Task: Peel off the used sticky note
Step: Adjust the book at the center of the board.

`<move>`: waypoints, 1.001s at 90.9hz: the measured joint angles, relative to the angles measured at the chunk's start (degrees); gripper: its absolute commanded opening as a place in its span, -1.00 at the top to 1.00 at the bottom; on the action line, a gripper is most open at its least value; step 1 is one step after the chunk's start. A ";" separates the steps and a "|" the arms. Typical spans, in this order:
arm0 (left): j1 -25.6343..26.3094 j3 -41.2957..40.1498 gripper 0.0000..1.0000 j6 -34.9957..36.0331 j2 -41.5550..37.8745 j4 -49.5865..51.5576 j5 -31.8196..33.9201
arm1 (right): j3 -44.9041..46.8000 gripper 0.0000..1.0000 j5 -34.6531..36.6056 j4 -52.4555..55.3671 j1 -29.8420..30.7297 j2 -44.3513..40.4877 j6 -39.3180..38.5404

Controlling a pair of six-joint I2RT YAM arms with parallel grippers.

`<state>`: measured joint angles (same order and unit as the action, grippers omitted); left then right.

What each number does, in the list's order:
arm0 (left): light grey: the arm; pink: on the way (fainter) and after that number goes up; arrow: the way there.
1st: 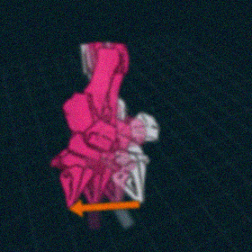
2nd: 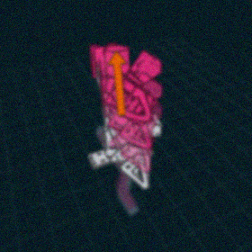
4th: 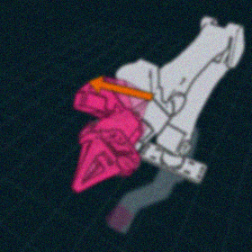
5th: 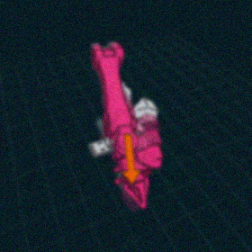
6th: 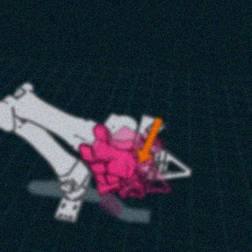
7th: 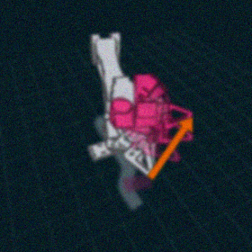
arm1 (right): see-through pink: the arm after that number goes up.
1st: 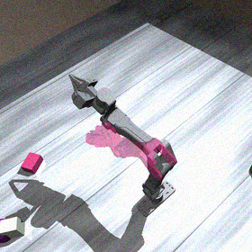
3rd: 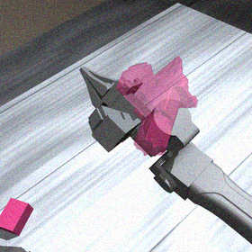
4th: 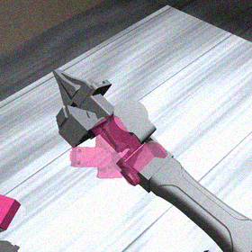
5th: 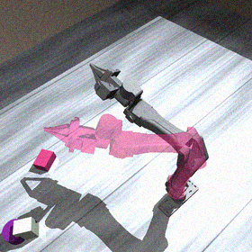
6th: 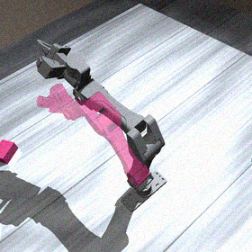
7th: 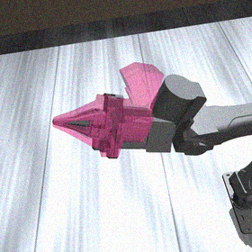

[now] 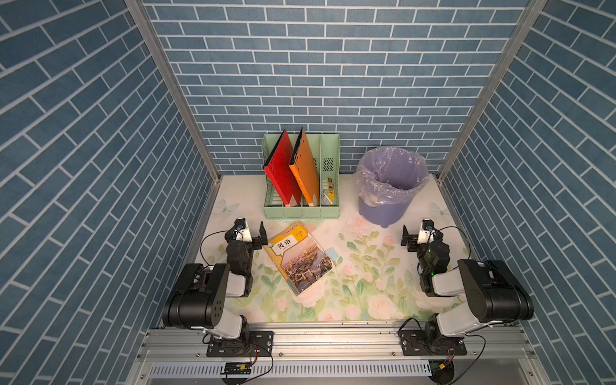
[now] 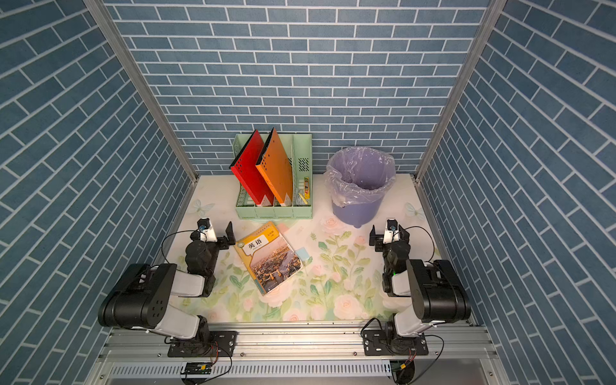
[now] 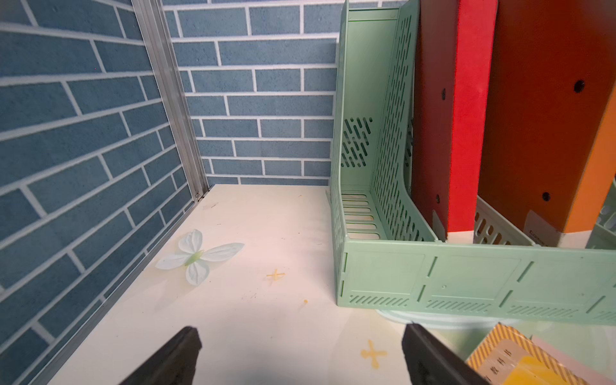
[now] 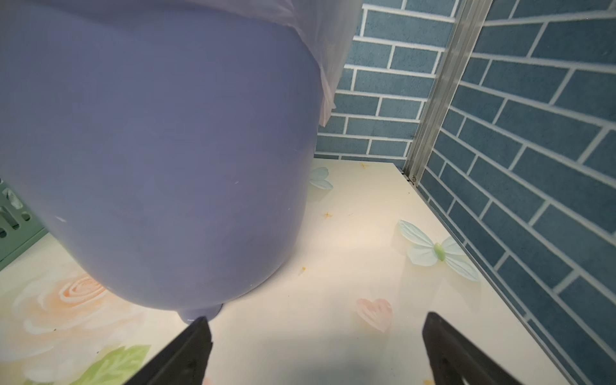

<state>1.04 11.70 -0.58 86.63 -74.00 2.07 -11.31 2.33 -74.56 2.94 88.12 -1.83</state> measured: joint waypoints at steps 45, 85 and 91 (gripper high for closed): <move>0.00 0.00 -1.00 0.00 0.00 0.00 0.00 | 0.00 -0.99 -0.02 0.00 0.00 0.00 0.00; -0.33 28.15 -1.00 3.72 -6.86 40.41 -4.52 | -16.37 -0.99 10.82 30.84 -0.02 -15.58 4.94; -0.44 37.16 -1.00 6.93 -5.55 52.22 -8.17 | -18.32 -0.99 12.81 35.23 -0.04 -18.43 7.10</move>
<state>0.60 48.86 6.35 81.08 -21.78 -6.11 -29.63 15.14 -39.33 2.90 69.69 5.28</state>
